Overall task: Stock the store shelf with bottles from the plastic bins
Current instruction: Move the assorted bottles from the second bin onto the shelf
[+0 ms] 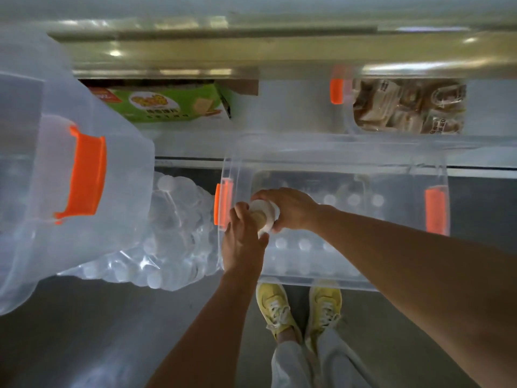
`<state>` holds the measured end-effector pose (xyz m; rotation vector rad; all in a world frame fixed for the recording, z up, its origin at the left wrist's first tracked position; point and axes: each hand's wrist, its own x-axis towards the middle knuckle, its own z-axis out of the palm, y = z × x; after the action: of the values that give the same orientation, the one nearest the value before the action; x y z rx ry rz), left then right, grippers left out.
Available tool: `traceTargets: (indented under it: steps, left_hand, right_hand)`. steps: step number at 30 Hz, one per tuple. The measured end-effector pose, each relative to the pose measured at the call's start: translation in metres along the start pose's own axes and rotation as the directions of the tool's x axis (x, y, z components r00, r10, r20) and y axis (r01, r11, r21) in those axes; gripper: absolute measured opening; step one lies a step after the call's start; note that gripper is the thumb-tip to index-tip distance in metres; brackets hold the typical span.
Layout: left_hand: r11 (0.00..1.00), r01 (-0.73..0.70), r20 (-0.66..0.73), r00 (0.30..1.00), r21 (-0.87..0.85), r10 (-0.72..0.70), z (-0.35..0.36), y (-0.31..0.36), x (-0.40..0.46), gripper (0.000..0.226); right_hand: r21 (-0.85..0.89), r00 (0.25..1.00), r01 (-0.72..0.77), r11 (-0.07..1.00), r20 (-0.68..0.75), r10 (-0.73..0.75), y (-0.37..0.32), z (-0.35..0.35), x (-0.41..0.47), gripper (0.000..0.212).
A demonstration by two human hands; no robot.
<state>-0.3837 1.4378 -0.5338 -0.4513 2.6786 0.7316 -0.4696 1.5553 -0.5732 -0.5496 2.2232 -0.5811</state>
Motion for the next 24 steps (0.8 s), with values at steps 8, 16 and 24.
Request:
traceTargets:
  steps: [8, 16, 24]
  left_hand:
    - [0.998, -0.026, 0.051, 0.998, -0.058, 0.029, -0.025, 0.009, -0.008, 0.065]
    - [0.966, -0.109, 0.144, 0.979, -0.236, 0.145, -0.109, 0.048, -0.016, 0.068]
    - [0.883, -0.076, 0.194, 0.964, -0.463, 0.184, -0.212, 0.110, -0.021, 0.073]
  right_hand:
    - [0.049, 0.999, 0.025, 0.998, 0.038, -0.027, -0.008, -0.028, -0.028, 0.070]
    - [0.198, 0.997, -0.030, 0.980, 0.071, 0.016, -0.043, -0.113, -0.093, 0.069]
    - [0.500, 1.000, -0.031, 0.866, 0.015, 0.027, -0.092, -0.199, -0.170, 0.067]
